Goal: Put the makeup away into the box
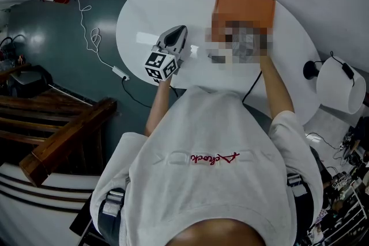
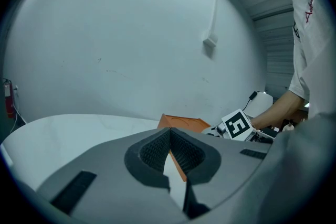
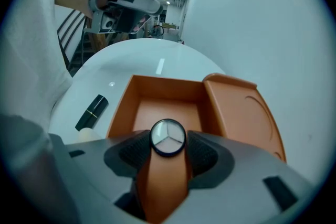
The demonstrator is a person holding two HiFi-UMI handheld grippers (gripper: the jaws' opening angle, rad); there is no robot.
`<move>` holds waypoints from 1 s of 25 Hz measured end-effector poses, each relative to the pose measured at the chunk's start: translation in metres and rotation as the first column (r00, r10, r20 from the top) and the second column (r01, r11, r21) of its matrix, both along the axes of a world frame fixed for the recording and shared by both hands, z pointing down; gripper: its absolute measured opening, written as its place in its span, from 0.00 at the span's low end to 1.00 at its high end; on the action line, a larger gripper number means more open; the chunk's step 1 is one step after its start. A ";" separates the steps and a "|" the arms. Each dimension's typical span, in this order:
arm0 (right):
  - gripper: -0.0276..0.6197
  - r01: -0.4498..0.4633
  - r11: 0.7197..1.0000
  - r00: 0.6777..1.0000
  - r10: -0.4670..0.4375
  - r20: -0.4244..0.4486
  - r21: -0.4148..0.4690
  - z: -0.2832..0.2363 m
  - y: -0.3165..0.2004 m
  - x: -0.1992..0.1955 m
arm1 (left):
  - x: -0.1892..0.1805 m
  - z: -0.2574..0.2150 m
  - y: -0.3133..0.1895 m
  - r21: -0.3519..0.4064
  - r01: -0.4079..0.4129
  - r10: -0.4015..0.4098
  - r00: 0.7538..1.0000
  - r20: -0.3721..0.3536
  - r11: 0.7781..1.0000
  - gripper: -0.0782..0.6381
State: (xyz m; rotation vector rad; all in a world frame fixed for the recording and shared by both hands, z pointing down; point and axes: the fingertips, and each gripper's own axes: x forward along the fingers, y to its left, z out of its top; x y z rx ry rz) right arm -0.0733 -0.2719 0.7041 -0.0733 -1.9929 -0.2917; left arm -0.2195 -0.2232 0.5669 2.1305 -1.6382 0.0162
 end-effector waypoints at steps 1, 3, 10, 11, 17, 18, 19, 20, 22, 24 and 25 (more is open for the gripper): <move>0.39 -0.002 1.000 1.000 0.002 -0.002 -0.005 0.000 0.000 0.000 | 0.000 0.000 0.001 -0.001 0.000 0.000 1.000 0.000 1.000 0.12; 0.39 -0.008 1.000 1.000 0.008 -0.003 -0.010 -0.001 0.000 0.000 | 0.000 -0.001 0.002 0.000 0.000 0.000 1.000 0.000 1.000 0.12; 0.39 0.024 0.994 0.999 -0.026 0.019 0.108 -0.017 0.001 0.003 | 0.003 -0.003 0.003 0.009 -0.009 0.009 1.000 0.001 1.000 0.12; 0.38 0.038 0.988 0.999 -0.042 0.025 0.149 -0.022 0.001 0.003 | 0.005 -0.004 0.003 0.011 -0.013 0.013 1.000 0.001 1.000 0.12; 0.10 0.005 0.941 0.993 -0.046 0.113 0.337 -0.054 -0.004 0.002 | 0.019 -0.011 -0.001 0.030 -0.052 0.051 0.999 0.007 0.998 0.12; 0.09 -0.004 0.940 0.992 -0.039 0.120 0.341 -0.057 -0.004 0.003 | 0.021 -0.013 -0.001 0.034 -0.058 0.058 0.998 0.008 0.998 0.12; 0.09 -0.017 0.939 0.991 -0.030 0.131 0.344 -0.061 -0.003 0.003 | 0.024 -0.015 -0.001 0.039 -0.065 0.065 0.998 0.009 0.997 0.12; 0.09 -0.039 0.939 0.989 -0.013 0.148 0.342 -0.064 -0.003 0.003 | 0.027 -0.017 -0.002 0.044 -0.072 0.071 0.997 0.011 0.996 0.12; 0.09 -0.125 0.941 0.976 0.060 0.211 0.313 -0.074 -0.005 0.005 | 0.031 -0.020 -0.001 0.053 -0.084 0.083 0.996 0.015 0.995 0.12; 0.09 -0.262 0.936 0.935 0.186 0.301 0.233 -0.085 -0.008 0.008 | 0.035 -0.023 0.000 0.059 -0.096 0.095 0.995 0.018 0.994 0.12; 0.09 -0.338 0.925 0.900 0.262 0.349 0.176 -0.092 -0.010 0.011 | 0.037 -0.024 0.001 0.062 -0.102 0.101 0.995 0.019 0.993 0.12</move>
